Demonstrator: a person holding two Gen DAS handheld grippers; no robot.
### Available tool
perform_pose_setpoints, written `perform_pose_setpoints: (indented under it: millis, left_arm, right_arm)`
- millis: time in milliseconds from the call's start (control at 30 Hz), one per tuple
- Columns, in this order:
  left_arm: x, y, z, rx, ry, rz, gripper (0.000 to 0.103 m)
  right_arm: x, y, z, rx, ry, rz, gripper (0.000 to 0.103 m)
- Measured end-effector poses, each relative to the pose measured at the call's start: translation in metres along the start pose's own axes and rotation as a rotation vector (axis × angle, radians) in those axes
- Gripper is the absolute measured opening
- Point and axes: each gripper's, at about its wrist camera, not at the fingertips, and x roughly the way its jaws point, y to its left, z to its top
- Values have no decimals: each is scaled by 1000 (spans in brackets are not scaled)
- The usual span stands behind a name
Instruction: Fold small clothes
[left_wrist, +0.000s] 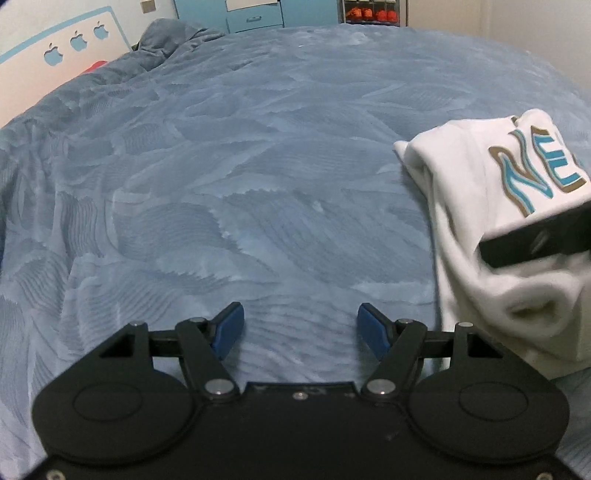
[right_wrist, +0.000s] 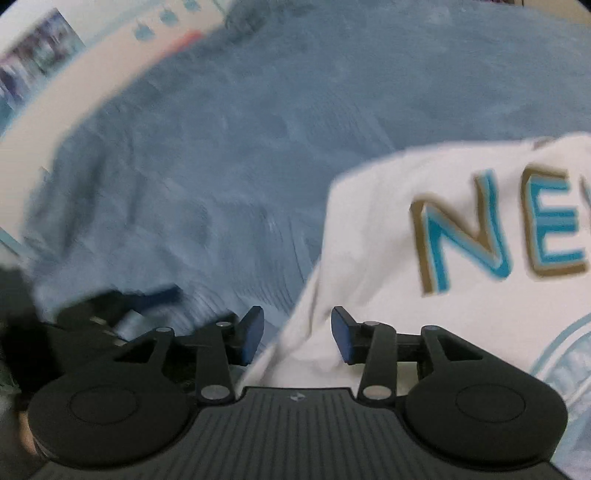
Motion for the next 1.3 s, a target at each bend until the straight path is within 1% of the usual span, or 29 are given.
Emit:
perform_pose_setpoints:
  millis: [33, 100, 167, 267, 367, 400, 467, 533, 633, 733, 767, 800, 833, 867, 933, 1000, 1100, 1167, 1200, 1300]
  left_arm:
    - [-3, -2, 2, -4, -5, -8, 70]
    - [-8, -7, 8, -12, -17, -28, 70]
    - [-13, -12, 14, -15, -24, -60, 70]
    - [-19, -20, 19, -27, -4, -139, 70]
    - [-29, -28, 22, -44, 11, -210, 70]
    - [-32, -33, 23, -31, 7, -215, 70]
    - [-35, -47, 23, 29, -6, -197, 70]
    - [-34, -61, 20, 83, -1, -186, 70]
    - [-25, -72, 14, 102, 22, -203, 69]
    - [-22, -78, 6, 111, -1, -226, 58]
    - [-21, -78, 3, 105, 1, -234, 46]
    - [-18, -77, 2, 94, 16, -262, 3]
    - [-18, -76, 1, 78, 31, -278, 6]
    - [-21, -76, 1, 81, 18, -264, 5]
    - [-34, -77, 2, 128, -4, -236, 4]
    - [-52, -72, 5, 163, -41, -242, 4]
    - [-66, -68, 5, 212, -44, -238, 3]
    - [-63, -69, 1, 239, -26, -216, 2]
    - [-58, -68, -2, 242, -13, -203, 0]
    - [-32, -66, -9, 238, 33, -163, 0]
  right_arm:
    - [-11, -2, 4, -4, -30, 1, 58]
    - [-40, -16, 6, 0, -97, -16, 63]
    - [-60, -35, 6, 12, -144, -59, 63]
    - [-78, -64, 0, -7, -175, -153, 63]
    - [-82, -84, -18, -28, -148, -230, 63]
    - [-80, -86, -24, -37, -132, -235, 63]
    - [-79, -89, -37, -66, -109, -241, 63]
    - [-80, -89, -47, -105, -100, -266, 63]
    - [-80, -90, -56, -121, -103, -278, 63]
    - [-82, -93, -56, -103, -100, -262, 63]
    - [-82, -93, -56, -96, -102, -261, 63]
    - [-82, -94, -55, -93, -105, -260, 63]
    - [-84, -95, -54, -90, -110, -260, 63]
    - [-87, -96, -54, -88, -114, -263, 63]
    - [-93, -100, -54, -79, -121, -268, 62]
    - [-99, -104, -55, -69, -131, -264, 62]
    - [-104, -107, -58, -68, -134, -264, 62]
    - [-104, -108, -60, -73, -129, -267, 62]
    - [-103, -109, -61, -72, -124, -269, 62]
    - [-98, -115, -64, -56, -103, -254, 62]
